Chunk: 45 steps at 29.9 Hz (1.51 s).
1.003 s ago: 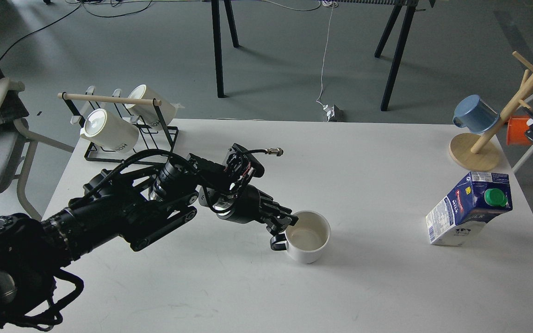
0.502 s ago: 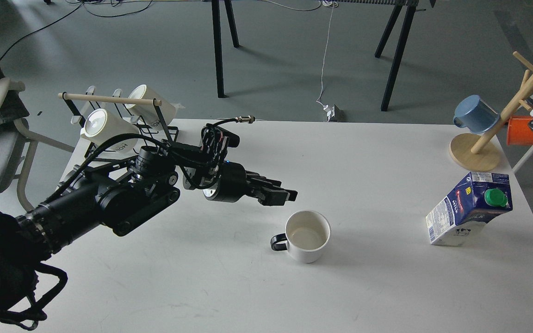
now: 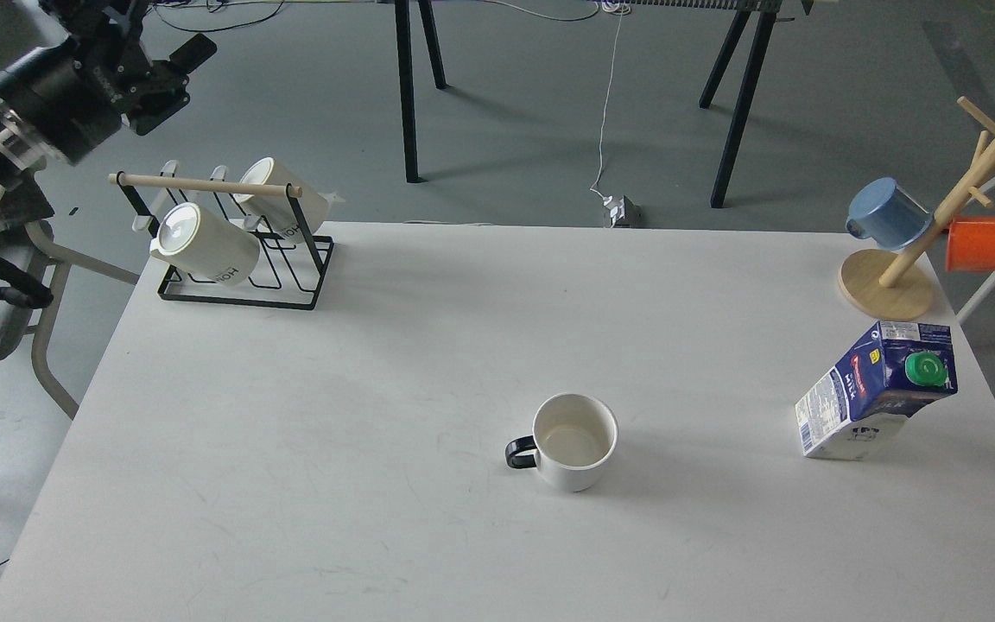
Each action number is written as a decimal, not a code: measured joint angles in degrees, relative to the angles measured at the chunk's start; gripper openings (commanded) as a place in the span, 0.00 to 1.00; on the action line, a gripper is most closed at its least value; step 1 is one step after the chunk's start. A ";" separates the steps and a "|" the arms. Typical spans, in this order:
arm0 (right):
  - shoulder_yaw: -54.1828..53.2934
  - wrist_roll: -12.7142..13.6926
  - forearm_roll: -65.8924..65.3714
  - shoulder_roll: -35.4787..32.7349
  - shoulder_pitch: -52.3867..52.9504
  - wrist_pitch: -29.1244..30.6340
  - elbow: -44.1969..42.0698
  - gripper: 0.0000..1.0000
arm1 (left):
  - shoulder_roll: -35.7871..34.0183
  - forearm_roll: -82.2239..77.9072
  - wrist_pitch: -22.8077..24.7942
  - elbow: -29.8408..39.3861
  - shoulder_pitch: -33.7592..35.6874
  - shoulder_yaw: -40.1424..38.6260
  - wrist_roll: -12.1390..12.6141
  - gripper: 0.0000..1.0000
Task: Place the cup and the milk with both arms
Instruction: 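Release the mug and withdraw the left gripper toward the rack, then move the right gripper up to the base of the milk carton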
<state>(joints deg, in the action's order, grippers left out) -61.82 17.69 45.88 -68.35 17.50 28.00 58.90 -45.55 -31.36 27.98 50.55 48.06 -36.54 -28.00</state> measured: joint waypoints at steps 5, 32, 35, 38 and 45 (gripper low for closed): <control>0.01 3.29 13.42 -0.60 -8.26 0.00 3.03 0.99 | -2.19 2.86 0.02 -0.01 -2.31 -0.19 0.00 0.99; 1.01 4.17 22.58 11.20 -46.82 0.00 11.22 0.99 | -0.51 2.79 0.02 -0.01 -10.93 -0.22 0.00 0.99; 1.21 4.88 21.71 14.35 -46.35 0.00 11.21 0.99 | 0.07 2.71 0.02 -0.03 -11.02 -0.20 0.00 0.99; 1.36 5.18 20.70 16.52 -45.23 0.00 11.05 0.99 | 0.80 2.59 0.02 -0.13 -11.14 -0.20 0.00 0.99; 1.55 5.19 18.17 19.82 -42.30 0.00 10.74 0.99 | 1.90 2.49 0.02 -0.19 -12.04 0.14 0.00 0.99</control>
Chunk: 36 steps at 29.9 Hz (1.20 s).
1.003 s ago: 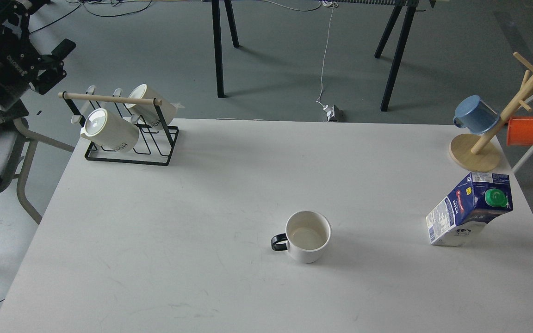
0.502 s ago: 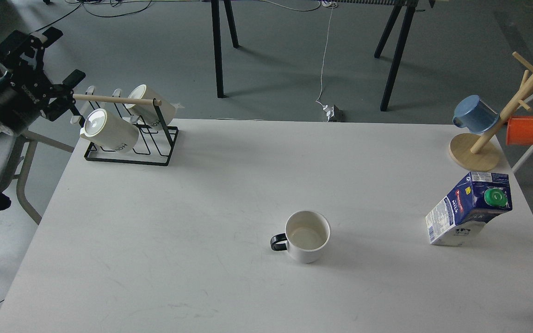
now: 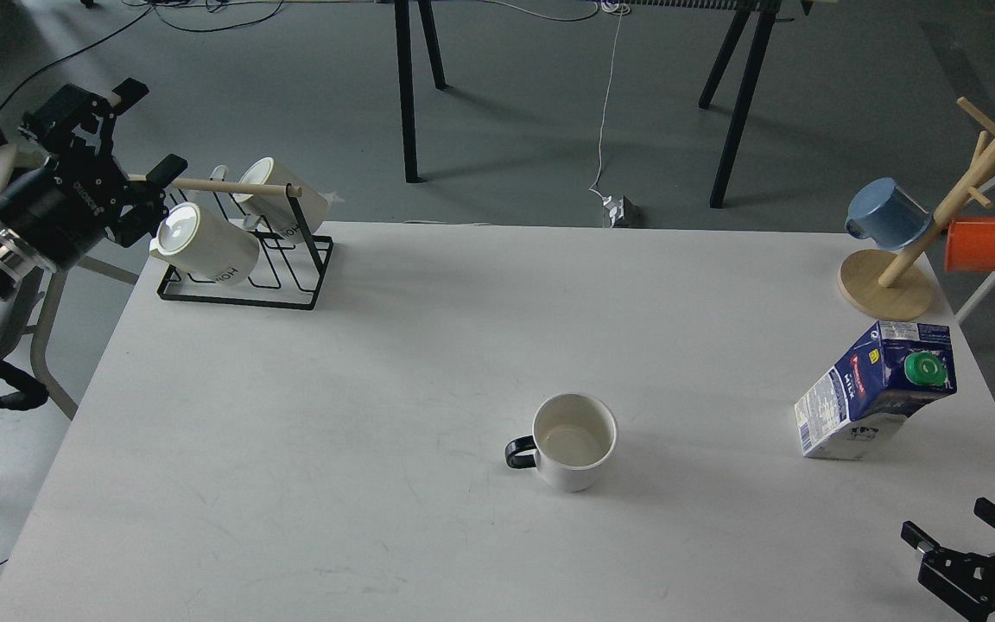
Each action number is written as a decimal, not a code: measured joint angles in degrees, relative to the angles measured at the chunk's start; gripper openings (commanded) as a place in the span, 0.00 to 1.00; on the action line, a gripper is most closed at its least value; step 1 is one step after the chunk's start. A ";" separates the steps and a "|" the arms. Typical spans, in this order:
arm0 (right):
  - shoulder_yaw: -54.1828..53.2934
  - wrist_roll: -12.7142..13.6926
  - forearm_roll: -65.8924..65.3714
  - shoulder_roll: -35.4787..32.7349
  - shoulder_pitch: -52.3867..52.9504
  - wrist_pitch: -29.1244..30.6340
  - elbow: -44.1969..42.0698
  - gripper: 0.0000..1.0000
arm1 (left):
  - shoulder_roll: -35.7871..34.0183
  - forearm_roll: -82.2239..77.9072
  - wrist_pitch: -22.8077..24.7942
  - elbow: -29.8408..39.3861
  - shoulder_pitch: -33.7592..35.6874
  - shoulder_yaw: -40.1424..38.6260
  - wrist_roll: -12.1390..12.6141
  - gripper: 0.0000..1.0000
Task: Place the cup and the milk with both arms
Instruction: 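Move the right gripper up to the base of the milk carton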
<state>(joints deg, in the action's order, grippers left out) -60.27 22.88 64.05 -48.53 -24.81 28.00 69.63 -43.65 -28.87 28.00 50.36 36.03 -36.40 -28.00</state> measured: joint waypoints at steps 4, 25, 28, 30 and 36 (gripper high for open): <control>0.00 -0.01 -0.54 0.63 1.62 0.00 0.02 0.99 | 0.39 -0.05 0.00 0.00 -0.31 0.01 0.00 0.99; -0.02 -0.20 -4.90 1.22 9.28 0.00 -2.44 0.99 | 0.57 -0.05 0.00 -0.09 -1.90 0.01 0.00 0.99; -0.02 -0.26 -5.08 1.70 9.66 0.00 -2.58 0.99 | 0.57 -0.05 0.00 -0.09 -1.91 0.01 0.00 0.99; 0.03 -0.26 -5.17 2.33 10.27 0.00 -2.72 0.99 | 0.55 -0.05 0.00 -0.09 -1.92 0.02 0.00 0.99; 0.04 -0.28 -7.02 3.71 12.14 0.00 -3.75 0.99 | 0.43 -0.05 0.00 -0.10 -2.00 0.01 0.00 0.99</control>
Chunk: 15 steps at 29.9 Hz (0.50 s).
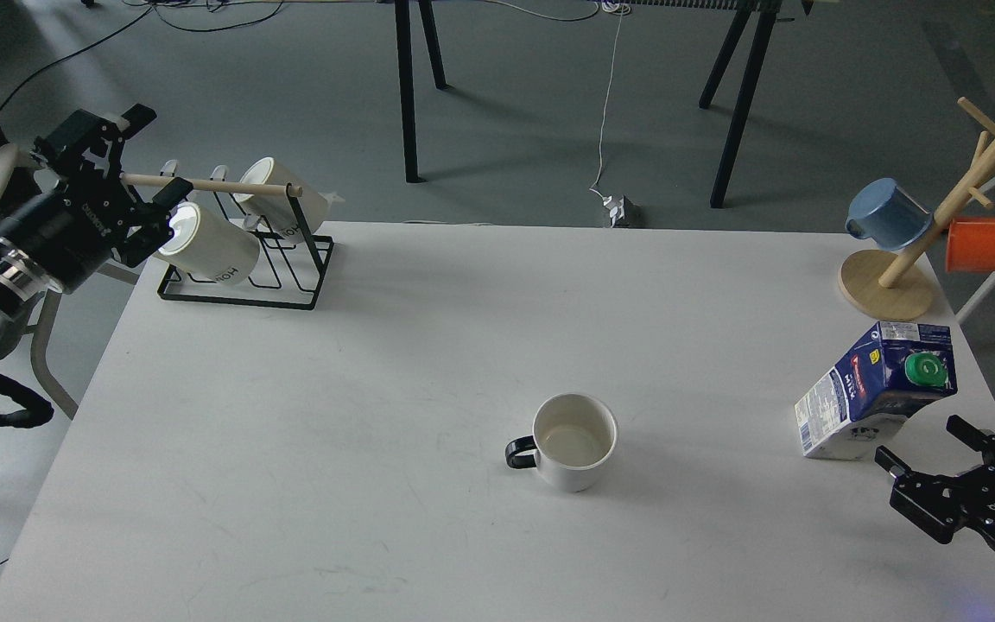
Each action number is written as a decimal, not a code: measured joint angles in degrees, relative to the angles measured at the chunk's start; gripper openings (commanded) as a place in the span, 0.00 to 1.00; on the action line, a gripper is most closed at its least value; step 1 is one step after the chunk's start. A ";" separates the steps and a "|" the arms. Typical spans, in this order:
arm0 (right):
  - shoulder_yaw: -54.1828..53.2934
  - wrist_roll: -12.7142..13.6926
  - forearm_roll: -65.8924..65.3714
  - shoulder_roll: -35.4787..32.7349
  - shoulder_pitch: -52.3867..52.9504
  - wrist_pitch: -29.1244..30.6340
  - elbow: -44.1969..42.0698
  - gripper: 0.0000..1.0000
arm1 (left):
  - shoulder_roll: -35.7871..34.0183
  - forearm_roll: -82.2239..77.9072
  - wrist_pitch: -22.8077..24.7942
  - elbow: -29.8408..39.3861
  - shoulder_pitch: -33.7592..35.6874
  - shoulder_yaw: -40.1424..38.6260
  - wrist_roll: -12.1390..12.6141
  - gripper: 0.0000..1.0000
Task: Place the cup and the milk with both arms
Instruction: 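Move the right gripper up to the base of the milk carton, then close the right gripper around the milk carton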
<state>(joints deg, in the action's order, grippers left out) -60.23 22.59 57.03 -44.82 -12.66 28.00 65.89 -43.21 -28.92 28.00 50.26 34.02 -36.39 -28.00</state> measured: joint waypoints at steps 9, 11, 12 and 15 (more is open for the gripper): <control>0.01 -0.09 -3.27 3.08 2.48 0.00 -1.96 0.99 | -0.03 0.00 0.00 -0.67 -0.54 0.00 0.00 0.99; 0.01 -0.10 -3.63 3.59 3.01 0.00 -2.48 0.99 | -0.03 0.00 0.00 -0.68 -0.76 0.00 0.00 0.99; 0.01 -0.10 -3.71 3.72 3.18 0.00 -2.71 0.99 | -0.03 0.00 0.00 -0.70 -0.86 0.00 0.00 0.99; 0.01 -0.11 -3.76 3.99 3.40 0.00 -3.15 0.99 | -0.03 0.00 0.00 -0.76 -1.37 0.00 0.00 0.99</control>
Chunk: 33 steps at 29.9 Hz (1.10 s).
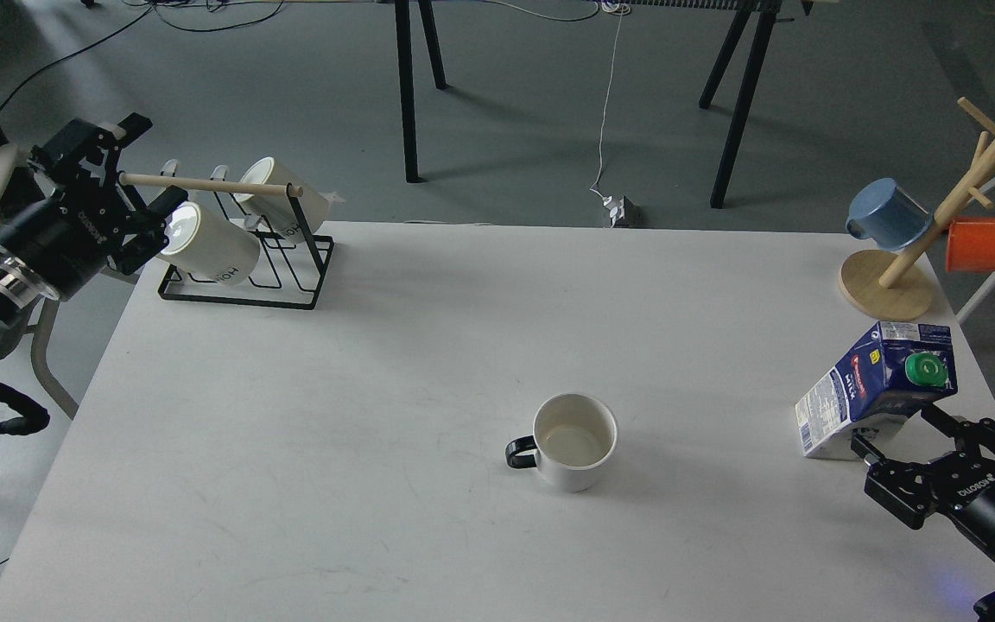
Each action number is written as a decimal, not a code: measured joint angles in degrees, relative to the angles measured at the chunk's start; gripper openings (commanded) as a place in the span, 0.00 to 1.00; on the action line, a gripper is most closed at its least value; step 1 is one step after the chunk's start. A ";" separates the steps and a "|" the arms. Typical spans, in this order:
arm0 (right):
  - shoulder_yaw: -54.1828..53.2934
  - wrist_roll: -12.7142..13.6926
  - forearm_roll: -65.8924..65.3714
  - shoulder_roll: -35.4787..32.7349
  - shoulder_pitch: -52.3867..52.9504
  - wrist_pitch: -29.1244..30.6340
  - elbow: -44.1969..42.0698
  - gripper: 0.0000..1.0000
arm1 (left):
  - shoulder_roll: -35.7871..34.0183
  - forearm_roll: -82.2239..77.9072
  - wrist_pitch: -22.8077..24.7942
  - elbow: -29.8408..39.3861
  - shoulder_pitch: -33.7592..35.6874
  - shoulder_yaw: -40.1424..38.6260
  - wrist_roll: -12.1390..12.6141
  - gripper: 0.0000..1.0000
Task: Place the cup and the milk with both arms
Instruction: 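Close the right gripper around the milk carton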
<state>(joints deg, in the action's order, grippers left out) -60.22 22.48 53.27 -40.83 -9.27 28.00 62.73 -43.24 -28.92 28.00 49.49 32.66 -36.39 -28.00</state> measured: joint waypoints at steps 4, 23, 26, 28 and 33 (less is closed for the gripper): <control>0.01 -0.02 -0.37 0.66 0.48 0.00 -0.24 0.99 | 0.00 0.00 0.00 -0.01 -0.21 0.00 0.00 0.99; 0.02 -0.24 -3.75 4.85 3.31 0.00 -2.69 0.99 | 0.23 0.00 0.00 -0.39 -0.73 0.00 0.00 0.99; -0.05 -0.24 -3.78 4.87 3.74 0.00 -3.51 0.99 | 0.26 0.00 0.00 -0.52 -0.93 0.00 0.00 0.99; -0.13 -0.25 -3.78 4.88 4.06 0.00 -4.16 0.99 | 0.26 0.00 0.00 -0.61 -1.19 0.00 0.00 0.99; -0.39 -0.25 -3.77 4.88 4.24 0.00 -5.18 0.99 | 0.34 0.01 0.00 -0.96 -1.36 0.00 0.00 0.99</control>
<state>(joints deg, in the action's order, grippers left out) -60.61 22.23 49.51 -35.95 -5.03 28.00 57.55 -42.90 -28.92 28.00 48.54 31.29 -36.39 -28.00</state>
